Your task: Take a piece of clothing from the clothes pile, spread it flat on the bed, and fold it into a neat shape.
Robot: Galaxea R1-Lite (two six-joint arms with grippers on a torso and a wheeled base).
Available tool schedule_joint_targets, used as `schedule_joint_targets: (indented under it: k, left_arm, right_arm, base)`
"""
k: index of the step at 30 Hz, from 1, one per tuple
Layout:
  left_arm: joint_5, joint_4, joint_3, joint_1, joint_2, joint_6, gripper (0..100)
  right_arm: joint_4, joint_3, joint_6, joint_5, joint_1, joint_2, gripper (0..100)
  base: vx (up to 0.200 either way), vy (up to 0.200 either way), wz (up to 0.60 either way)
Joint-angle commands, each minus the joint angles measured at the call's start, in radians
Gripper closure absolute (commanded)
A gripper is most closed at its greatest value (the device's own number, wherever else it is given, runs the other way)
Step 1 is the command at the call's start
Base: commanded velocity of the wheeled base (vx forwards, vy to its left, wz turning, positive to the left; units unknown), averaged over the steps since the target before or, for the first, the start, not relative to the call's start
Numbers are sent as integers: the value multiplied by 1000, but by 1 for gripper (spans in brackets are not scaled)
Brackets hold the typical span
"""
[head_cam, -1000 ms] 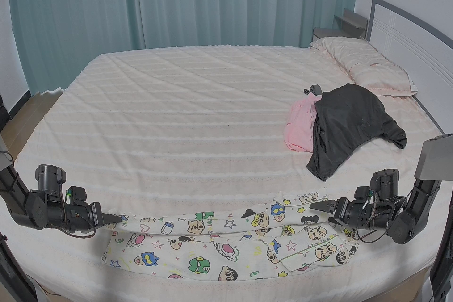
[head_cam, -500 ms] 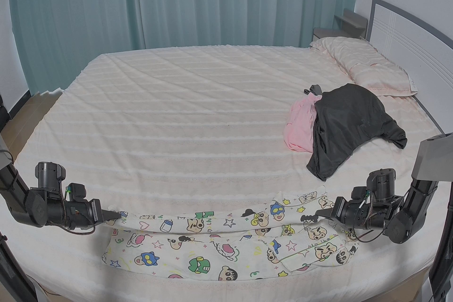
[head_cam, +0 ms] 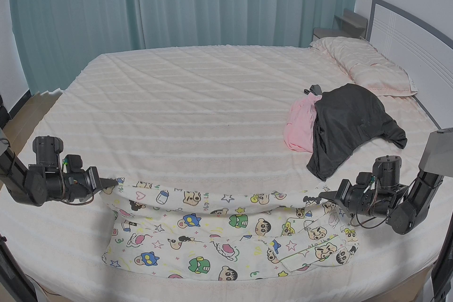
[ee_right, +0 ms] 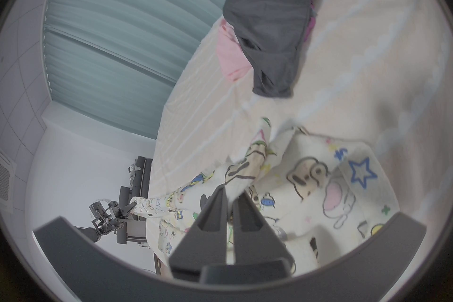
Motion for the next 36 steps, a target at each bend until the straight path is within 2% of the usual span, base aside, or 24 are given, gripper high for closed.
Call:
schedule_joint_targets:
  k: [1, 5, 9, 18, 29, 36]
  left_arm:
    - [60, 7, -124, -24, 39, -46, 100]
    - [91, 35, -191, -48, 78, -79, 100]
    - [135, 133, -302, -71, 127, -83, 100]
    - [135, 128, -374, -71, 201, -94, 100]
    - [140, -8, -335, -74, 242, -109, 100]
    - [129, -22, -280, -67, 220, -103, 100]
  right_arm:
    - [48, -99, 6, 1, -18, -29, 100]
    - [115, -177, 12, 2, -30, -31, 100]
    - [187, -258, 27, 4, -35, -29, 100]
    - [218, -292, 29, 7, -35, -28, 100]
    - [218, -284, 29, 7, -35, -31, 100]
    - [216, -215, 27, 8, -35, -61, 100]
  base:
    - [0, 0, 0]
    - [0, 0, 0]
    - [0, 0, 0]
    - [0, 0, 0]
    - [0, 0, 0]
    - [0, 0, 0]
